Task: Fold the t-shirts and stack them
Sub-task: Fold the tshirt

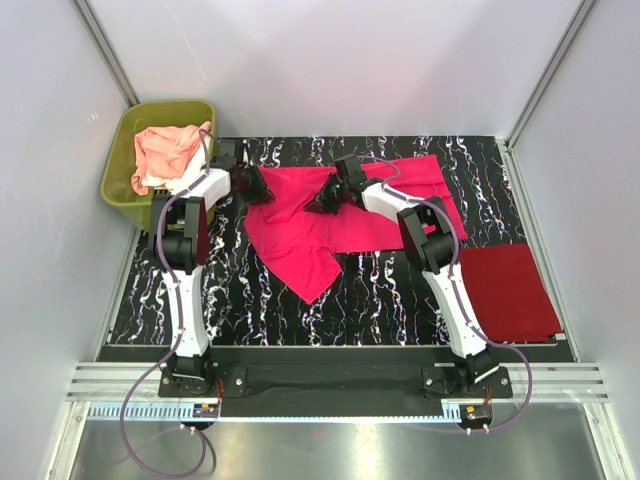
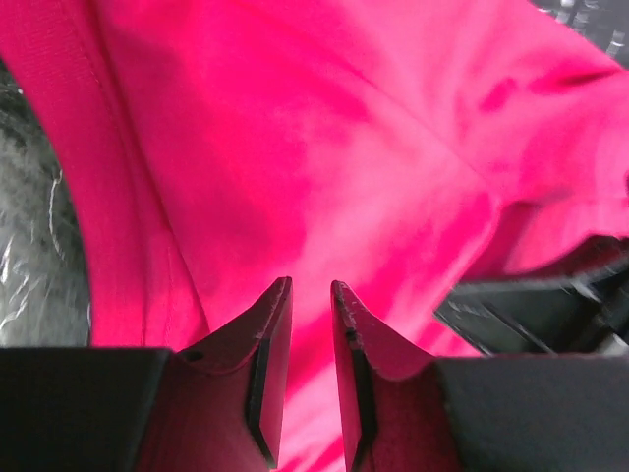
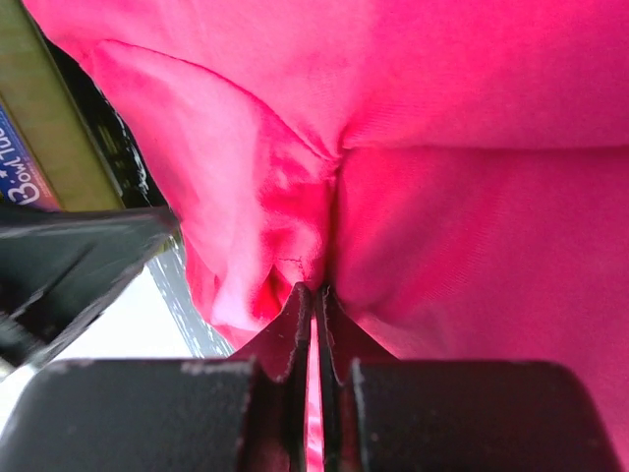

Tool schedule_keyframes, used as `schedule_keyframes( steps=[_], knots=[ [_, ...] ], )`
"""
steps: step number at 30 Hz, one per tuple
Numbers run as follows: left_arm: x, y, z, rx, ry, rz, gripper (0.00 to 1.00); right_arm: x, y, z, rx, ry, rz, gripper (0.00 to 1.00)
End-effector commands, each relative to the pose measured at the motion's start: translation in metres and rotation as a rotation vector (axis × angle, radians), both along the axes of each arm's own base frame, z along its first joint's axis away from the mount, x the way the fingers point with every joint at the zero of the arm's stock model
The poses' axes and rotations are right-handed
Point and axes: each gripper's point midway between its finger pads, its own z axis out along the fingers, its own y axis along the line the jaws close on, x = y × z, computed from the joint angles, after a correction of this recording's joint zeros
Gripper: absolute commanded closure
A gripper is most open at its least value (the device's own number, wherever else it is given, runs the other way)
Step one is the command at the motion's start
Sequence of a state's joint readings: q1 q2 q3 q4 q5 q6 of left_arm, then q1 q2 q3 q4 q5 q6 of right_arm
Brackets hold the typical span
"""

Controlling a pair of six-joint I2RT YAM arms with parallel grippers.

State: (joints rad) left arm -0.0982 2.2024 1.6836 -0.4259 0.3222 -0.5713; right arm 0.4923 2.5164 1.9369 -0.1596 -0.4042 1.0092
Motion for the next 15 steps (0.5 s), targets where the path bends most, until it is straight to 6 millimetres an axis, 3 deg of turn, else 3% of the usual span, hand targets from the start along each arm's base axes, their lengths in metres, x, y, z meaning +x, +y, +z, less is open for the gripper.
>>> schedule_keyframes(
  steps=[1,6,15],
  knots=[
    [0.01,-0.001,0.001,-0.034,0.002,0.031,0.73,-0.001,-0.005,0.048,0.026,-0.043,0.032,1.0],
    [0.004,0.007,-0.013,0.0,0.061,0.056,0.74,-0.004,-0.007,0.059,0.04,-0.034,0.046,1.0],
    [0.002,0.017,-0.014,0.041,0.065,0.048,0.74,-0.012,-0.01,0.066,0.065,-0.001,0.078,1.0]
  ],
)
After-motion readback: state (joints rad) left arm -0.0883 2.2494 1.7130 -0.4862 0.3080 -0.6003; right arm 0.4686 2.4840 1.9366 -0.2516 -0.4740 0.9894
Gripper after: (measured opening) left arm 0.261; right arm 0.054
